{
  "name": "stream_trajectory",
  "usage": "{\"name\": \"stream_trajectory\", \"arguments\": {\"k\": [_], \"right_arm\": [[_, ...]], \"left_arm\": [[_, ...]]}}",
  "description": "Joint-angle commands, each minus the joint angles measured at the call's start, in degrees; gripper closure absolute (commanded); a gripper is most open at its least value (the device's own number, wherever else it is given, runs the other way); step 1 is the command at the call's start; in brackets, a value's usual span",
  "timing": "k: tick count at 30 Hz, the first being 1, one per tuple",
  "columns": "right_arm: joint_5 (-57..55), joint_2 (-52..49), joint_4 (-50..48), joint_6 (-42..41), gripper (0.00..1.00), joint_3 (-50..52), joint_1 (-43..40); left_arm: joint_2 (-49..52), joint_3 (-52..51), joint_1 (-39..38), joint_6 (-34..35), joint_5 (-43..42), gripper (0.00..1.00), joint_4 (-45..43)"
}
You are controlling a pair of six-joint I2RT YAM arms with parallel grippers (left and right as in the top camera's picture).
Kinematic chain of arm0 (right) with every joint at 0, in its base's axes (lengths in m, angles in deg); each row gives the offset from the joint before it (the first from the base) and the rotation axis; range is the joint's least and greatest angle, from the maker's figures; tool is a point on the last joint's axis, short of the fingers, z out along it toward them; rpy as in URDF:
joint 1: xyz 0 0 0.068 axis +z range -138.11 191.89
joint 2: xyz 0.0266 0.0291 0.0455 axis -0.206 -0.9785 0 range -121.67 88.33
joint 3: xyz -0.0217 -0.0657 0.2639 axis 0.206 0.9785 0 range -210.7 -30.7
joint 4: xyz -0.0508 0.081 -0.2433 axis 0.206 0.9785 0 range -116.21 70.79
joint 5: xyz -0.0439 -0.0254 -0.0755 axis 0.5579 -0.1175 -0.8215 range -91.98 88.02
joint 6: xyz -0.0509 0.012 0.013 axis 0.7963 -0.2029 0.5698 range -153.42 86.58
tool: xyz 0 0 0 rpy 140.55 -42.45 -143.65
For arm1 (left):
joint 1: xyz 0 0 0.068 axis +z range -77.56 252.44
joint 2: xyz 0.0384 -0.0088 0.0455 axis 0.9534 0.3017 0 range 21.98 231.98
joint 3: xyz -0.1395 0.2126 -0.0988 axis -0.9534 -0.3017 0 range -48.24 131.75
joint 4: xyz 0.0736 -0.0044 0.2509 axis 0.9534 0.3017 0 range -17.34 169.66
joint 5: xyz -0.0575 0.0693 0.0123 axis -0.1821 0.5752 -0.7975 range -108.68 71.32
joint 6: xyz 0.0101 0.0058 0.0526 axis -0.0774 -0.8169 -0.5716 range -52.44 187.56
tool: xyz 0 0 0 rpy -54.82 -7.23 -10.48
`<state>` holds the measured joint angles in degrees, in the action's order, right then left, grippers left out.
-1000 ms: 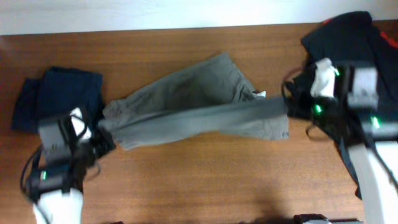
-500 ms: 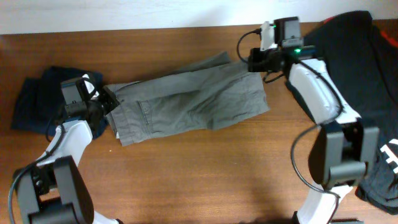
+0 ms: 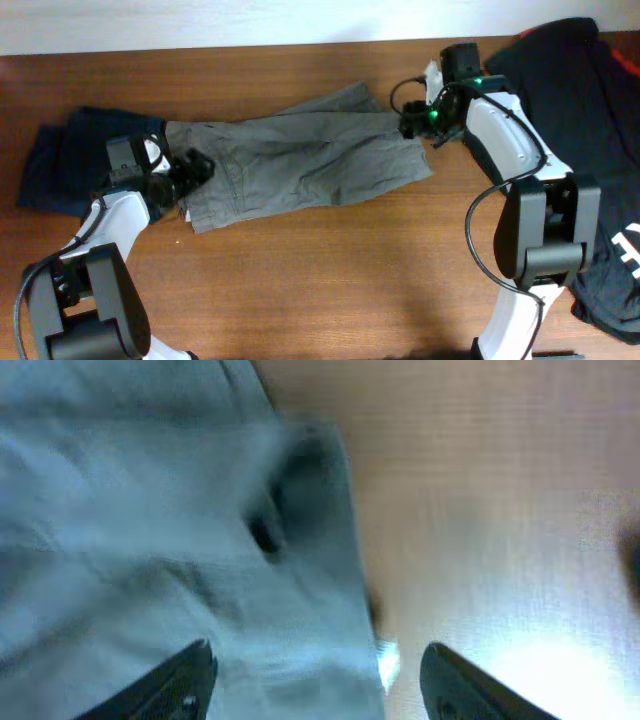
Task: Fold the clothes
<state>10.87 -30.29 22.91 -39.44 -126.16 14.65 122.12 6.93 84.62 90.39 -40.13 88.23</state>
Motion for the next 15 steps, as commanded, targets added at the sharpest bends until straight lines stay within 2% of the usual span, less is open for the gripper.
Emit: {"name": "stream_trajectory", "arguments": {"k": [1, 4, 7, 15], "right_arm": [[-0.4, 0.9, 3.3, 1.4, 0.28, -0.8, -0.1], [-0.6, 0.9, 6.6, 4.1, 0.2, -0.2, 0.3], [-0.4, 0.2, 4.2, 4.1, 0.13, 3.3, 0.3], [7.9, -4.6, -9.5, 4.1, 0.14, 11.4, 0.3]], "left_arm": [[0.0, 0.3, 0.1, -5.9, -0.6, 0.01, 4.0], [0.0, 0.3, -0.4, -5.8, 1.2, 0.01, 7.8], [0.0, 0.1, -0.5, -5.8, 2.4, 0.01, 10.3], [0.2, 0.0, -3.7, -5.8, 4.7, 0.01, 10.2]]}}
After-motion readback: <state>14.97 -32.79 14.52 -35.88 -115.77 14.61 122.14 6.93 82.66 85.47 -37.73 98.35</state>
